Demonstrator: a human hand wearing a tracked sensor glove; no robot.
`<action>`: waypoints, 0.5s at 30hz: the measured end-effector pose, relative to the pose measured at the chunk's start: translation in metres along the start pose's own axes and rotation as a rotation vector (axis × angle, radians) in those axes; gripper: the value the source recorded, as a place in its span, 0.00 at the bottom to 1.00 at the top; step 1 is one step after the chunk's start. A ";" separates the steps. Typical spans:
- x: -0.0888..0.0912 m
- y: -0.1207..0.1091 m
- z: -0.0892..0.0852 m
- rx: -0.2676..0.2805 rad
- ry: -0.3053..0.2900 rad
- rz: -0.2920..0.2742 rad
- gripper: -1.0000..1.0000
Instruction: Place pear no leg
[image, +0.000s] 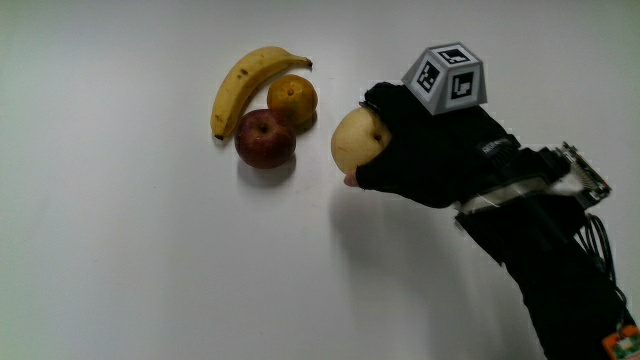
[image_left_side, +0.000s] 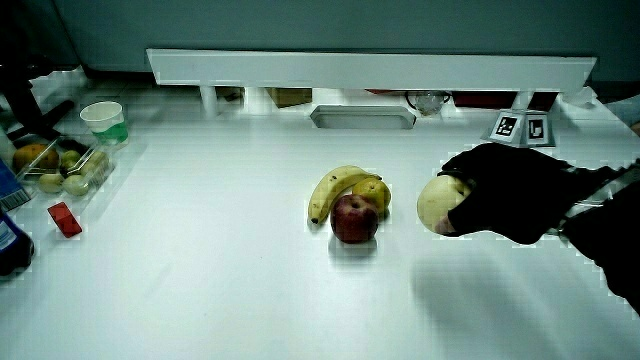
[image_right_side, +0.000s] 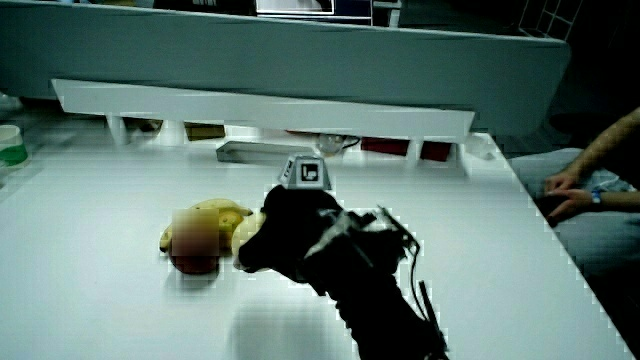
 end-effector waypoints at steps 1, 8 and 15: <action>0.000 0.006 -0.002 -0.014 0.005 0.006 0.50; -0.012 0.031 -0.006 -0.023 -0.001 -0.021 0.50; -0.010 0.047 -0.017 -0.025 0.010 -0.052 0.50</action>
